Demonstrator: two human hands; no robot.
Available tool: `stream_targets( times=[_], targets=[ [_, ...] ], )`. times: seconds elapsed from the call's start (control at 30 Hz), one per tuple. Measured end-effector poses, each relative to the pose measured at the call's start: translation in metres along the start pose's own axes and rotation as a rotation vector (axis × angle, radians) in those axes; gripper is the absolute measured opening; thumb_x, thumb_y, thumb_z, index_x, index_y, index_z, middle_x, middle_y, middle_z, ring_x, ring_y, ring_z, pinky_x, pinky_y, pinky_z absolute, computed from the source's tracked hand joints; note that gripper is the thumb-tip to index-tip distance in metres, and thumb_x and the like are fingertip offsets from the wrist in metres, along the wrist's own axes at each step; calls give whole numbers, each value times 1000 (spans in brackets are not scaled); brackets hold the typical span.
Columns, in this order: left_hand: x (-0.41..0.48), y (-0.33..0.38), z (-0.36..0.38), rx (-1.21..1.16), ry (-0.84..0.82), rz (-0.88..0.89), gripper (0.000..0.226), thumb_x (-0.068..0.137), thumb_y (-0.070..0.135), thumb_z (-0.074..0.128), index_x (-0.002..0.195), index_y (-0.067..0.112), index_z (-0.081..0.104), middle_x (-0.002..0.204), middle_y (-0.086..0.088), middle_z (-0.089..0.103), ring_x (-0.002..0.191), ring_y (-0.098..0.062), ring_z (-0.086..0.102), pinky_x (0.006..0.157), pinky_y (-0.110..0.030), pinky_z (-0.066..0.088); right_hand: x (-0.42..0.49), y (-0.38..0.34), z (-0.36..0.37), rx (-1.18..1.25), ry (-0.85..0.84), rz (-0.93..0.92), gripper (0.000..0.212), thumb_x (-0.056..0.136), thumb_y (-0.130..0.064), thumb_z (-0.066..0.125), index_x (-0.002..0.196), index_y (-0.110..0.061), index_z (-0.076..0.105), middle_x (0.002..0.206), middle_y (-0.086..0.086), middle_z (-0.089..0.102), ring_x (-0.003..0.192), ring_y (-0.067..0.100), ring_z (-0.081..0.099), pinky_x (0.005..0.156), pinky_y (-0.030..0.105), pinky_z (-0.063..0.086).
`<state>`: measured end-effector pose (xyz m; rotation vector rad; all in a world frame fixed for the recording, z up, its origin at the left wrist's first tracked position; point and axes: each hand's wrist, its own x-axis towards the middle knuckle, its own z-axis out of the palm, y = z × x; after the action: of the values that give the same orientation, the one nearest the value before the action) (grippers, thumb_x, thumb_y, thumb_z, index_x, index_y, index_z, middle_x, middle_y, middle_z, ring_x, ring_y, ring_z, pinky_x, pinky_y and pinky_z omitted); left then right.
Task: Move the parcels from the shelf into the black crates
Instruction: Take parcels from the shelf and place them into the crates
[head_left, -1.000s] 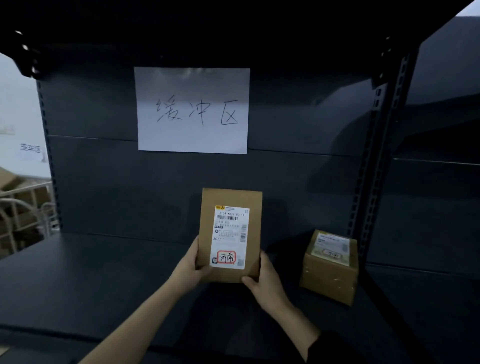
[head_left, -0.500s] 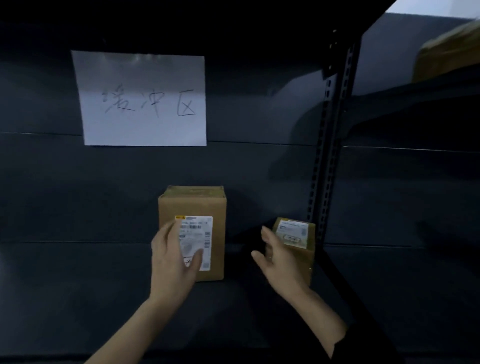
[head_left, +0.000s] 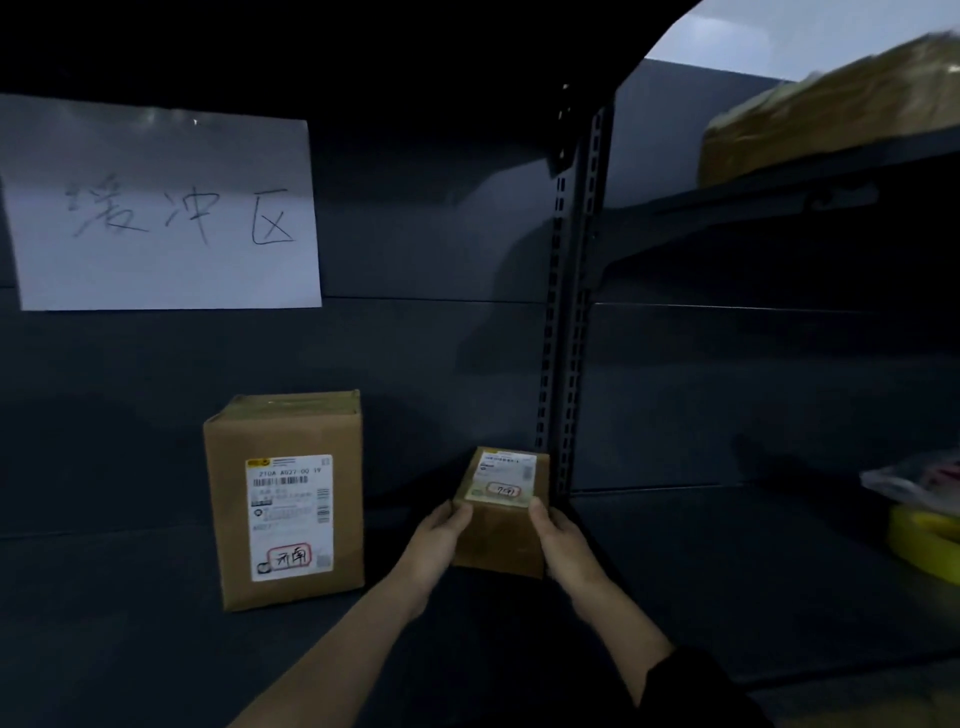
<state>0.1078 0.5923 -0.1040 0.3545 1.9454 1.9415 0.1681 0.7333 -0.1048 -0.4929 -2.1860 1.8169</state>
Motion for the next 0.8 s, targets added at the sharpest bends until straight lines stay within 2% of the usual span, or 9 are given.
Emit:
stream_targets(
  times=[0.1, 0.17, 0.27, 0.33, 0.4, 0.47, 0.6, 0.7, 0.8],
  targets=[
    [-11, -5, -8, -41, 34, 58, 27, 97, 31, 42, 114, 13, 53, 112, -3, 59, 97, -10, 57, 83, -23, 44, -2, 9, 6, -13, 34, -39, 49, 92, -51, 44, 131, -22, 45, 121, 3, 60, 108, 18, 57, 98, 34, 46],
    [-21, -9, -17, -65, 68, 101, 17, 98, 24, 42, 102, 11, 52, 104, -5, 58, 94, -11, 57, 78, -22, 46, -9, 13, 9, 4, 10, -100, 49, 90, -47, 50, 132, -24, 41, 121, -1, 57, 111, 16, 55, 100, 34, 44],
    [-31, -21, -32, 3, 151, 155, 8, 95, 18, 47, 92, 11, 51, 102, -10, 55, 100, -20, 55, 92, -34, 46, -16, 19, 17, -23, -64, -196, 42, 91, -28, 57, 128, -28, 38, 123, -5, 55, 111, 7, 53, 91, 17, 43],
    [-35, -28, -41, 66, 204, 159, 5, 94, 15, 51, 96, 10, 50, 105, -14, 57, 103, -24, 55, 99, -40, 43, -16, 22, 25, -58, -106, -240, 50, 90, -13, 59, 132, -24, 34, 122, -8, 55, 109, 2, 52, 81, 7, 42],
    [-40, -32, -47, 106, 228, 167, 14, 92, 11, 53, 104, 5, 48, 109, -17, 57, 103, -23, 55, 97, -37, 45, -16, 24, 33, -112, -135, -259, 62, 88, -3, 58, 140, -19, 29, 122, -10, 53, 111, 1, 50, 80, 5, 41],
    [-45, -34, -51, 146, 230, 167, 20, 92, 7, 52, 110, 5, 45, 111, -12, 54, 103, -18, 51, 91, -29, 41, -14, 25, 41, -179, -140, -271, 69, 85, 0, 59, 142, -19, 26, 126, -8, 50, 119, 4, 46, 89, 10, 37],
    [-54, -38, -64, 226, 200, 139, 38, 93, 8, 52, 129, 9, 42, 120, 3, 45, 116, -9, 39, 96, -22, 31, -6, 27, 58, -260, -103, -297, 69, 83, -6, 65, 142, -18, 29, 134, -1, 49, 127, 13, 44, 99, 21, 35],
    [-69, -37, -84, 297, 278, 186, 27, 91, 7, 55, 116, 15, 50, 109, 4, 56, 111, -14, 51, 92, -23, 37, -2, 25, 68, -257, -123, -276, 67, 86, -10, 63, 143, -16, 28, 136, 1, 49, 125, 13, 44, 96, 19, 34],
    [-85, -36, -112, 392, 464, 255, 16, 87, 8, 61, 100, 15, 53, 96, 0, 62, 93, -18, 59, 76, -23, 44, 2, 22, 75, -272, -119, -287, 62, 90, -10, 57, 144, -15, 27, 139, 3, 47, 128, 15, 43, 96, 17, 31]
  ],
)
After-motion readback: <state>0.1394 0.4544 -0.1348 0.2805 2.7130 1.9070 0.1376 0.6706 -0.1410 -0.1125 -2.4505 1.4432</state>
